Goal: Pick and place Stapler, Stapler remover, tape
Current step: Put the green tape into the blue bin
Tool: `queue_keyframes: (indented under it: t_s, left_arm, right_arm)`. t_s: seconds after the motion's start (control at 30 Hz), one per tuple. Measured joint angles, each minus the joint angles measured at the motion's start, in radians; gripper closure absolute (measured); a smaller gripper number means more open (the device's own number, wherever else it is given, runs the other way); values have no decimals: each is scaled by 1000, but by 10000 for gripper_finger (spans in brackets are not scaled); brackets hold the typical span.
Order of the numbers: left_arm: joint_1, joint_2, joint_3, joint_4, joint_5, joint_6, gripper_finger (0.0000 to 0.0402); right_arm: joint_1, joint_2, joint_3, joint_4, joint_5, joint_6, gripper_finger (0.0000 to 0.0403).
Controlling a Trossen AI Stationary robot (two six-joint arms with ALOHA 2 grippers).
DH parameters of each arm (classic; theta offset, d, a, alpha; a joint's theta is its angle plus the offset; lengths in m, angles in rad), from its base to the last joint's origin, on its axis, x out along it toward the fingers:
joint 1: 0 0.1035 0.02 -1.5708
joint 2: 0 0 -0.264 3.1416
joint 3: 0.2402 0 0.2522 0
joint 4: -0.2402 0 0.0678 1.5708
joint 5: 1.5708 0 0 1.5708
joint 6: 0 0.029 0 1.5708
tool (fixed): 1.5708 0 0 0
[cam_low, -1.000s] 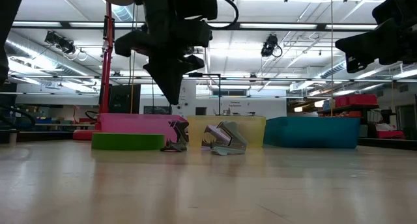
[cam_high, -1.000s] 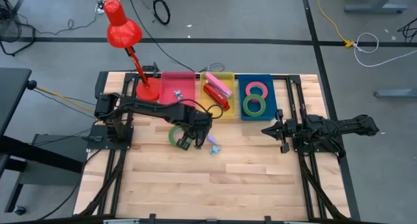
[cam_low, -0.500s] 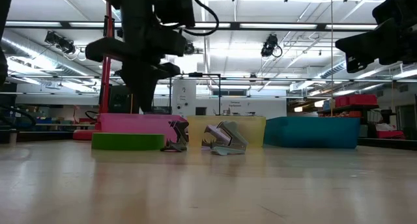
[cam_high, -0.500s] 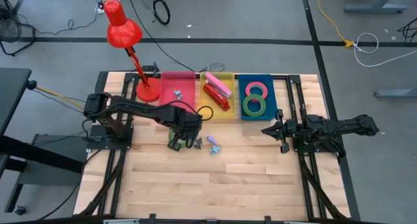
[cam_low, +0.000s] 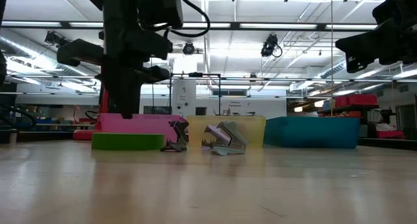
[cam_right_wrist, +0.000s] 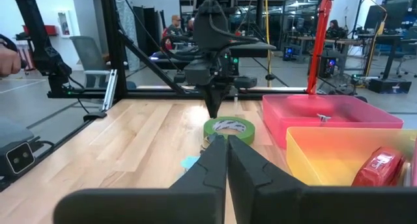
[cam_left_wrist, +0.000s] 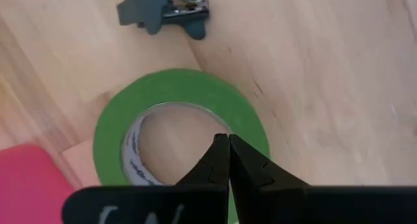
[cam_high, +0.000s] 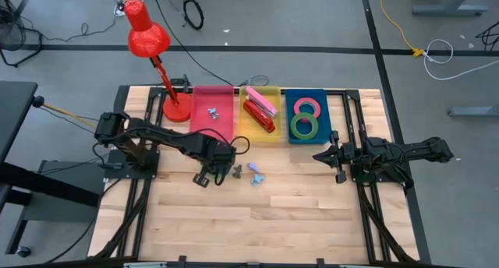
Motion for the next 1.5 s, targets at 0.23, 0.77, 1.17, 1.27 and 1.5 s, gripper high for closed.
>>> queue_keyframes:
  t_s: [0.23,0.77,1.17,1.27,1.5]
  left_arm:
    - [-6,1,-12,18,-1,-83,389]
    - [-29,1,-12,28,-57,-312,119]
    - [-75,10,-80,91,-52,-323,67]
    - [-70,10,-107,103,-52,-373,67]
    - [-54,10,-152,145,-15,-393,67]
  right_arm:
    - [0,0,0,0,0,0,385]
    - [0,0,0,0,0,0,385]
    - [0,0,0,0,0,0,385]
    - [0,0,0,0,0,0,385]
    - [0,0,0,0,0,0,385]
